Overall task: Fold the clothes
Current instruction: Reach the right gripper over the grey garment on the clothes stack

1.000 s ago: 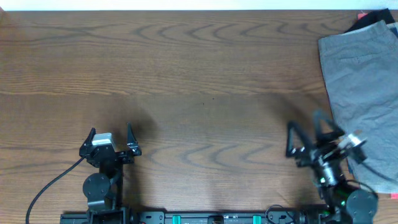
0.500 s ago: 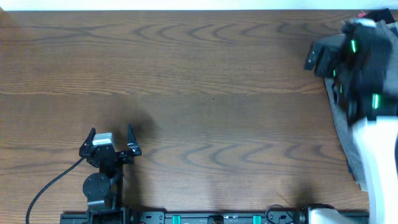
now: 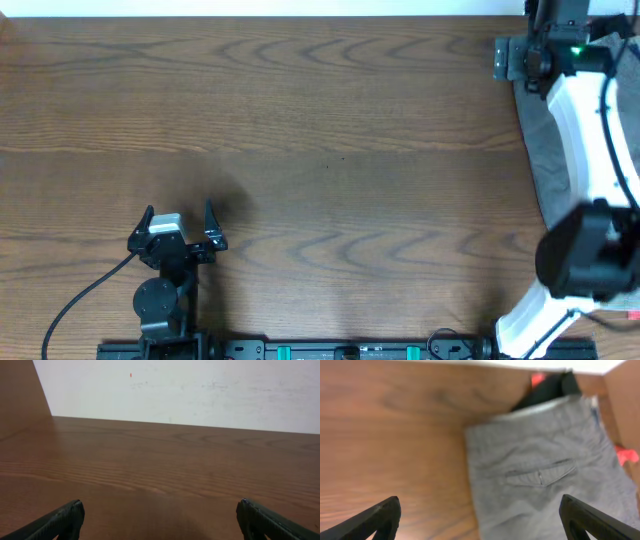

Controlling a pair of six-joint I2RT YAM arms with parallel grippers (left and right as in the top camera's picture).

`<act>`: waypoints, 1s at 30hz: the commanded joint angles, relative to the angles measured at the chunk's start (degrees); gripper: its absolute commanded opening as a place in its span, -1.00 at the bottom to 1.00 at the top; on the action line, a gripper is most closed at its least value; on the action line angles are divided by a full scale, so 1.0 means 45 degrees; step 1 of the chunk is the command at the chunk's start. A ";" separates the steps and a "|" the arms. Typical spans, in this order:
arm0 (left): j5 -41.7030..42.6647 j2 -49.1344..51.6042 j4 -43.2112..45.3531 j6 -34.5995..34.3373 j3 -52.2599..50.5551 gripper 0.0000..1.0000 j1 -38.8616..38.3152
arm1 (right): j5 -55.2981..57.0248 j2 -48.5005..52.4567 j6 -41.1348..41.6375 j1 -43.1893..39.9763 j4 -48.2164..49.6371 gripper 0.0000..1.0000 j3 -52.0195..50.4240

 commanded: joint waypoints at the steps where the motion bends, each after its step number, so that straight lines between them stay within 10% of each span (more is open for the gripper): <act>1: 0.0087 -0.0034 -0.0437 0.0063 -0.0204 0.95 0.0053 | 0.1549 0.1608 -0.0714 -0.0554 0.0253 0.98 0.0141; 19: 0.0087 -0.0034 -0.0437 0.0058 -0.0204 0.95 0.0053 | 0.1695 0.4779 -0.1132 -0.1073 0.1574 0.86 0.0141; 30: 0.0087 -0.0034 -0.0437 0.0058 -0.0204 0.95 0.0053 | 0.1520 0.5071 -0.1127 -0.1073 0.1574 -0.04 0.0141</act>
